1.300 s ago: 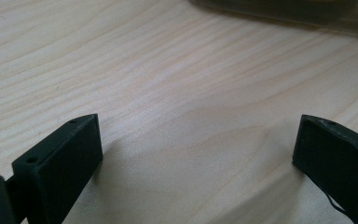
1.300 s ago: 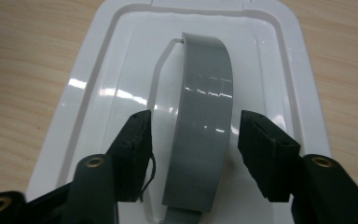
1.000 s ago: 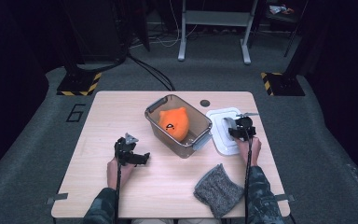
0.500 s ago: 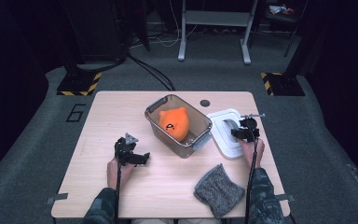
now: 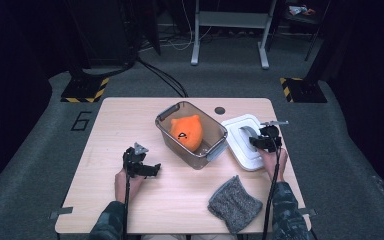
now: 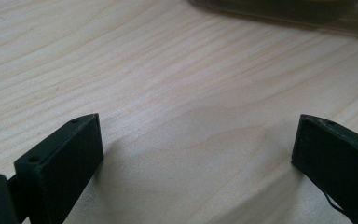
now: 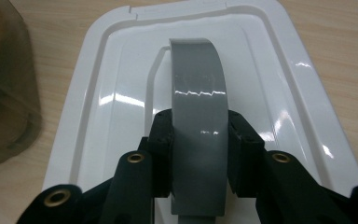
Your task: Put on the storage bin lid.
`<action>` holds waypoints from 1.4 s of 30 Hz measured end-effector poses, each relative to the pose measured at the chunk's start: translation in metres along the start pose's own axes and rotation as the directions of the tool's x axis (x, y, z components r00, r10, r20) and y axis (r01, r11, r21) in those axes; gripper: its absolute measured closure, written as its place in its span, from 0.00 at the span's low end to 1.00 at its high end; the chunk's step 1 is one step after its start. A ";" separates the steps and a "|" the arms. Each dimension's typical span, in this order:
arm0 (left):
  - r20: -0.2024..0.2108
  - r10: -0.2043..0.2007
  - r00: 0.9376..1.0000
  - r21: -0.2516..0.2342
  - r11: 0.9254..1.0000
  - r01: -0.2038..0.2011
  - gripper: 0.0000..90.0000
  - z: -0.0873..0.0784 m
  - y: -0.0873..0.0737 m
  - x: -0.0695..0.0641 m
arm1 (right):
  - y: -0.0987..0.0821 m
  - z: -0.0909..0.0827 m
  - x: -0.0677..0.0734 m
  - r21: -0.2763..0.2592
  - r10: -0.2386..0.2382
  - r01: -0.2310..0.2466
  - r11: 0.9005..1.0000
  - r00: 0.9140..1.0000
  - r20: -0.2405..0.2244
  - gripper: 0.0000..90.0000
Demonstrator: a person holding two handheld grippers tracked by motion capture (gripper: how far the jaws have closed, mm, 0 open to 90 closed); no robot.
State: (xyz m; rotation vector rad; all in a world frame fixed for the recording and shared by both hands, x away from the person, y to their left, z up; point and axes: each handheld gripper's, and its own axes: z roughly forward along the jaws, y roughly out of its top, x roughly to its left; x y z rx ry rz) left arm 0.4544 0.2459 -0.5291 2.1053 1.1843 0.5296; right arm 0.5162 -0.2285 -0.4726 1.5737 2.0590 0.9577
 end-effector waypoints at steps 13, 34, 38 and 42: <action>0.000 0.005 1.000 -0.002 1.000 -0.005 0.02 0.000 0.000 0.000 | 0.004 -0.020 0.000 -0.016 -0.042 0.042 0.999 0.999 0.001 0.74; 0.000 0.005 1.000 -0.002 1.000 -0.005 0.02 0.000 0.000 0.000 | 0.035 -0.060 0.000 -0.056 -0.072 0.071 0.996 0.997 -0.006 0.74; 0.000 0.004 1.000 -0.002 1.000 -0.004 0.02 0.000 0.000 0.000 | 0.045 -0.068 0.000 -0.062 -0.076 0.076 0.995 0.997 -0.004 0.74; 0.000 0.005 1.000 -0.002 1.000 -0.005 0.02 0.000 0.000 0.000 | 0.054 -0.076 0.001 -0.070 -0.078 0.078 0.995 0.997 0.001 0.74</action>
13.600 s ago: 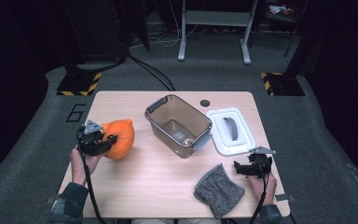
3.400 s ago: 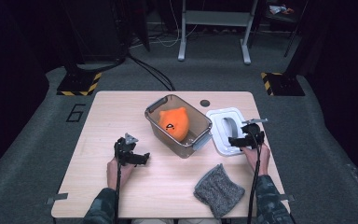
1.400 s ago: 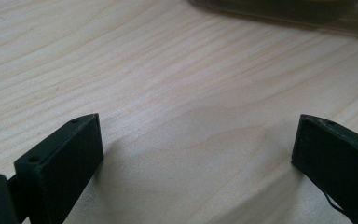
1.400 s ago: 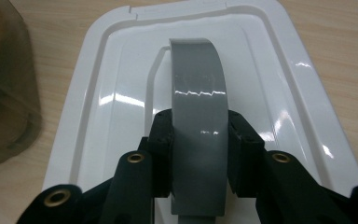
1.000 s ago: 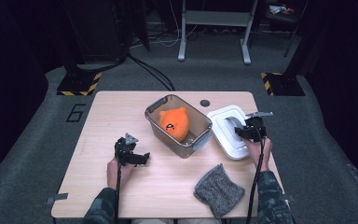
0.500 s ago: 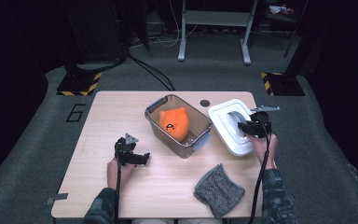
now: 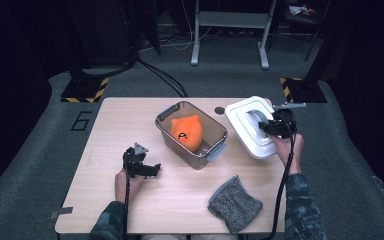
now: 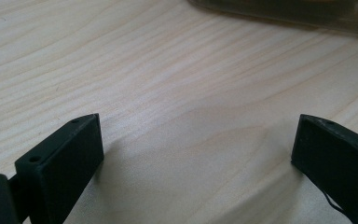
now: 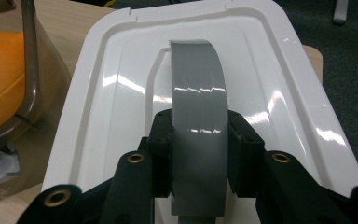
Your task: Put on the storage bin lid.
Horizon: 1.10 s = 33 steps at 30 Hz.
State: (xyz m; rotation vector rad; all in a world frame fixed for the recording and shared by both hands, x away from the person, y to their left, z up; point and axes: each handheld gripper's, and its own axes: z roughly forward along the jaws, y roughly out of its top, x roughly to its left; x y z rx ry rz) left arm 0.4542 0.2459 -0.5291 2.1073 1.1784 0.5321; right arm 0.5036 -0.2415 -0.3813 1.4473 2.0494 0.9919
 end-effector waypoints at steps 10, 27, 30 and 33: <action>0.000 -0.001 1.000 -0.001 1.000 0.001 0.02 0.000 0.000 0.000 | 0.024 -0.014 0.007 -0.033 -0.018 0.018 0.999 1.000 -0.010 0.74; 0.000 0.004 1.000 0.003 1.000 -0.004 0.02 0.000 0.000 0.000 | 0.054 -0.017 0.048 -0.051 -0.091 0.088 0.995 0.993 -0.076 0.74; 0.000 0.004 1.000 0.002 1.000 -0.004 0.02 0.000 0.000 0.000 | 0.057 -0.016 0.057 -0.052 -0.094 0.089 0.995 0.991 -0.091 0.74; 0.000 0.004 1.000 0.002 1.000 -0.004 0.02 0.000 0.000 0.000 | 0.060 -0.012 0.065 -0.051 -0.112 0.107 0.993 0.988 -0.107 0.74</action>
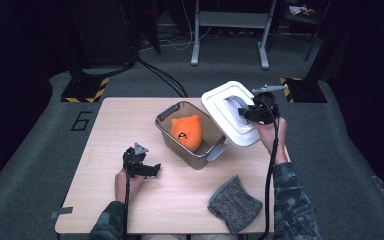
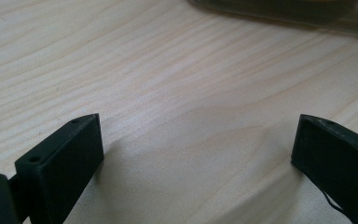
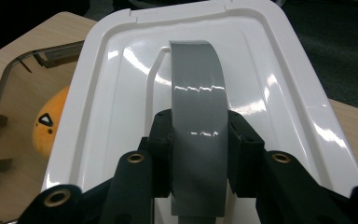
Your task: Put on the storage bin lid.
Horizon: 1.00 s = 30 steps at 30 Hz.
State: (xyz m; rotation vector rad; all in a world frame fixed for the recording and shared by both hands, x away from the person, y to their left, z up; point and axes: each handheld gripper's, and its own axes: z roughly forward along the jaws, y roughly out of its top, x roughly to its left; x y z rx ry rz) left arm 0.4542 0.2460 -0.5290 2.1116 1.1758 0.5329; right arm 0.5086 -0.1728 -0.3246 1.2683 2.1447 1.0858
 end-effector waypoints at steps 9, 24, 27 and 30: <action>0.003 -0.002 1.000 0.003 1.000 0.002 0.02 0.000 0.000 0.000 | 0.006 0.016 0.024 0.014 -0.017 0.018 1.000 0.999 -0.050 0.74; 0.005 -0.004 1.000 0.002 1.000 0.004 0.02 0.000 0.000 0.000 | 0.010 0.049 0.066 0.050 -0.040 0.048 0.998 0.989 -0.142 0.74; 0.005 -0.003 1.000 0.002 1.000 0.003 0.02 0.000 0.000 0.000 | 0.009 0.059 0.075 0.061 -0.047 0.058 0.996 0.985 -0.169 0.74; 0.005 -0.003 1.000 0.002 1.000 0.003 0.02 0.000 0.000 0.000 | 0.009 0.065 0.082 0.072 -0.048 0.061 0.995 0.982 -0.181 0.74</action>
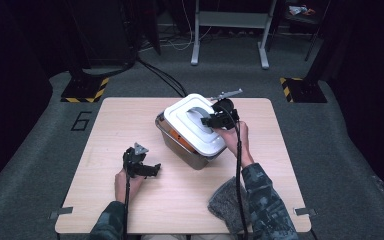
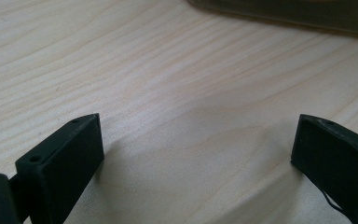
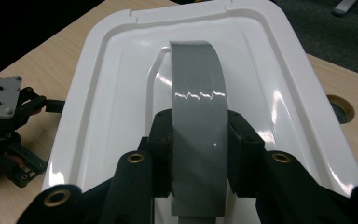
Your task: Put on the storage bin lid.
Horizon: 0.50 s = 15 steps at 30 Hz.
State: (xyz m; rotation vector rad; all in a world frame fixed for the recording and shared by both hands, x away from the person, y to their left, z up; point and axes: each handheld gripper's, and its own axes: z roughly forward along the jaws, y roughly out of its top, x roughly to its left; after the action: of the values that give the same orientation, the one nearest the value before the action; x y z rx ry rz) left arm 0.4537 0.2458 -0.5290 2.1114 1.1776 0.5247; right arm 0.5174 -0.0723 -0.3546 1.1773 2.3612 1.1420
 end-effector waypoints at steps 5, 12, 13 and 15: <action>0.000 0.000 1.000 0.000 1.000 0.000 0.02 0.000 0.000 0.000 | 0.001 0.013 0.006 0.015 -0.008 0.009 1.000 1.000 -0.011 0.74; 0.000 0.001 1.000 0.000 1.000 -0.001 0.02 0.000 0.000 0.000 | 0.002 0.027 0.012 0.043 -0.019 0.020 0.999 1.000 -0.018 0.74; 0.001 0.002 1.000 0.000 1.000 -0.002 0.02 0.000 0.000 0.000 | 0.002 0.029 0.012 0.044 -0.018 0.019 0.999 1.000 -0.020 0.74; 0.002 0.001 1.000 0.001 1.000 -0.001 0.02 0.000 0.000 0.000 | 0.003 0.032 0.013 0.045 -0.014 0.015 0.999 1.000 -0.019 0.74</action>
State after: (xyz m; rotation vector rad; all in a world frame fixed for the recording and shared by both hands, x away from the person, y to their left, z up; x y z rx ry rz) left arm 0.4537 0.2459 -0.5289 2.1128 1.1763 0.5229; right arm 0.5276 -0.0441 -0.3718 1.1673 2.4175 1.1051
